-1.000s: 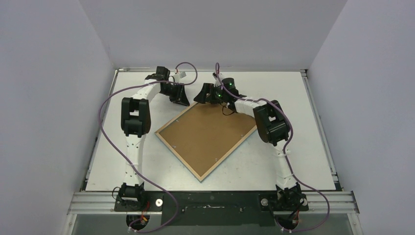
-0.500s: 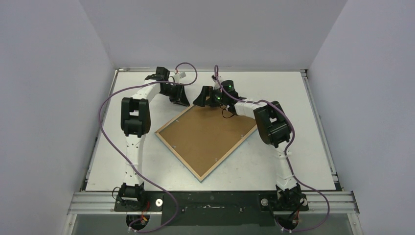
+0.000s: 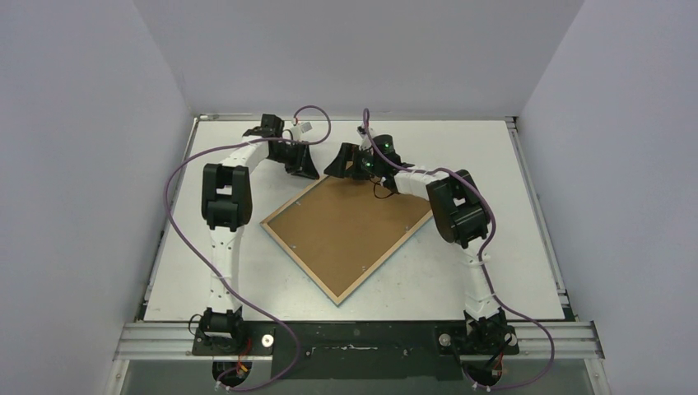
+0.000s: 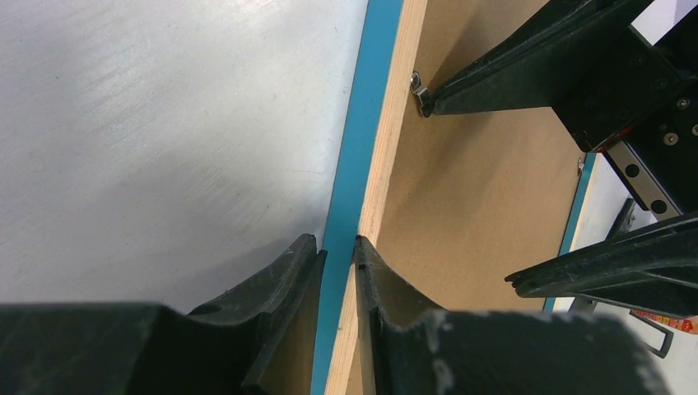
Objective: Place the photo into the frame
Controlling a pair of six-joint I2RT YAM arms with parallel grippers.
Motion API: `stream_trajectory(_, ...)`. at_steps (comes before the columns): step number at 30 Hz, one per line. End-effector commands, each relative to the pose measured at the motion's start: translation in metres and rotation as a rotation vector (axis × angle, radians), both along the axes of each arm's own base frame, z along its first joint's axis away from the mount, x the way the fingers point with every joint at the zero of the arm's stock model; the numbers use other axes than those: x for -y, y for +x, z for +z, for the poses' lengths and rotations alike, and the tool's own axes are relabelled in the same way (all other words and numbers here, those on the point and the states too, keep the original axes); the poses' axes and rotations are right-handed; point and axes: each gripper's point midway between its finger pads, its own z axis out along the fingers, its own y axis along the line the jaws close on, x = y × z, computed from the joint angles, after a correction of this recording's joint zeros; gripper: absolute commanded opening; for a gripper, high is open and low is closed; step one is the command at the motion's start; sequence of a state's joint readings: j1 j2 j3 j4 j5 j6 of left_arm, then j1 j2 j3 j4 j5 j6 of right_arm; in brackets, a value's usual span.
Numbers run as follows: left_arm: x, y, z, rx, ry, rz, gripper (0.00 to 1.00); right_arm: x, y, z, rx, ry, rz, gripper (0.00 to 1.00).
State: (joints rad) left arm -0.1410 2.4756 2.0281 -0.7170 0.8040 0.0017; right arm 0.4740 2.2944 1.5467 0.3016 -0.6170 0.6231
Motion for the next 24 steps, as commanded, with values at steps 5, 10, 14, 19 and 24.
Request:
stream_trajectory(5, 0.000, -0.017, -0.002, -0.027, 0.019, -0.012, 0.20, -0.016, -0.001, 0.007, -0.007, 0.032, -0.032, 0.96)
stream_trajectory(10, -0.001, -0.020, -0.003, -0.034, 0.019, -0.012, 0.19, -0.020, -0.002, 0.004, -0.010, 0.033, -0.068, 0.96)
stream_trajectory(14, -0.001, -0.021, -0.004, -0.039, 0.018, -0.012, 0.19, -0.018, 0.001, 0.003, -0.005, 0.029, -0.089, 0.96)
stream_trajectory(19, -0.001, -0.021, -0.003, -0.037, 0.014, -0.011, 0.19, -0.016, 0.008, 0.000, 0.004, 0.023, -0.107, 0.96)
stream_trajectory(24, -0.001, -0.021, -0.002, -0.038, 0.013, -0.009, 0.19, -0.021, 0.011, 0.013, 0.051, 0.050, -0.068, 0.96)
